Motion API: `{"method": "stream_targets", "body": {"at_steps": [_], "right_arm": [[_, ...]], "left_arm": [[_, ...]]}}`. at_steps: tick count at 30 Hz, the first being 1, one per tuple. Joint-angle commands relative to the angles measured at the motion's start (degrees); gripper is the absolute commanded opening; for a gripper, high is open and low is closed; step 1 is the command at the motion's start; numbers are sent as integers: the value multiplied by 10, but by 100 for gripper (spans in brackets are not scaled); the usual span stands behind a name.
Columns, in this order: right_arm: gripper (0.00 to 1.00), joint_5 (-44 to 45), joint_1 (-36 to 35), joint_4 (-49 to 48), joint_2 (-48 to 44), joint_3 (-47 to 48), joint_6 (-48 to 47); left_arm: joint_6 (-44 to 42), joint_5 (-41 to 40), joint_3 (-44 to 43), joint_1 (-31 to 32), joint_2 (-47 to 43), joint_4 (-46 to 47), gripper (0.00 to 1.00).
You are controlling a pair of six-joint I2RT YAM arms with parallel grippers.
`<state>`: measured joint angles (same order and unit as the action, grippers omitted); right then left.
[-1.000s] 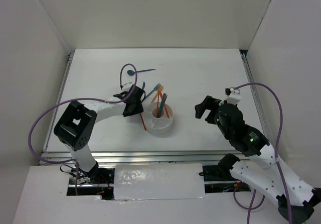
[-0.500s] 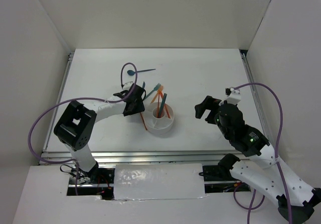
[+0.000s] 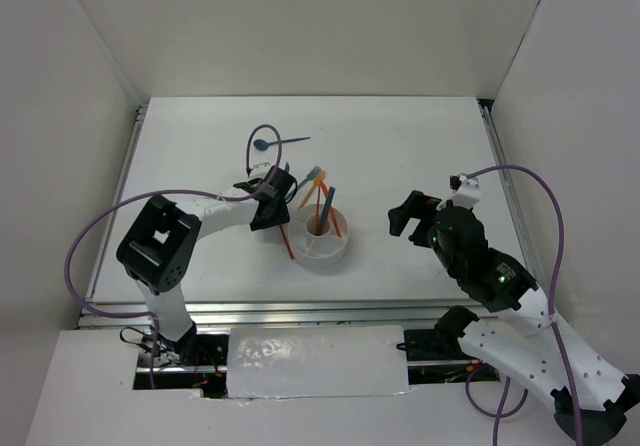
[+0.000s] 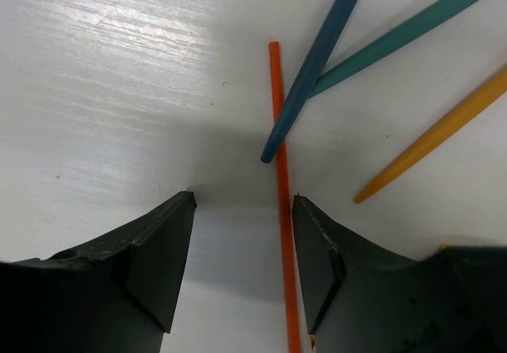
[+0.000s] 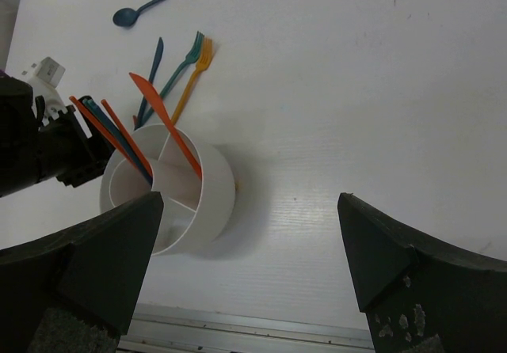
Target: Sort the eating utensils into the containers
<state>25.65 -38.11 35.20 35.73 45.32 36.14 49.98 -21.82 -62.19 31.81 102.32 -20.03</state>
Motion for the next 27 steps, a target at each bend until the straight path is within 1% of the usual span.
{"method": "stream_targets", "body": {"at_steps": [1,6,9,11,12,14,15,17,22,25,27], "right_arm": [[100,0,-5,-20,1,2,2],[100,-2,-5,-26,4,0,3],[100,-4,-5,-30,5,-1,0],[100,-6,-5,-29,8,2,0],[100,-5,-5,-24,11,3,2],[100,-3,-5,-26,11,-1,3],[100,-4,-5,-31,11,-3,2],[100,-12,-5,-42,12,-8,2],[100,-15,-5,-41,19,-1,1],[100,-11,-5,-41,15,-3,-2],[100,-22,-5,-44,15,-5,-5]], "left_arm": [[19,-31,-13,4,11,-27,65],[23,-47,-17,4,17,-41,58],[25,-51,-6,3,9,-40,57],[29,-52,-5,0,7,-59,54],[27,-53,-2,0,3,-62,51],[27,-61,6,-1,-4,-69,47],[28,-60,15,-2,-6,-67,42],[30,-50,26,-9,-19,-52,40],[21,-46,54,-23,-46,-32,45],[13,-42,61,-39,-58,-26,40],[4,-38,71,-49,-70,-15,30]]}}
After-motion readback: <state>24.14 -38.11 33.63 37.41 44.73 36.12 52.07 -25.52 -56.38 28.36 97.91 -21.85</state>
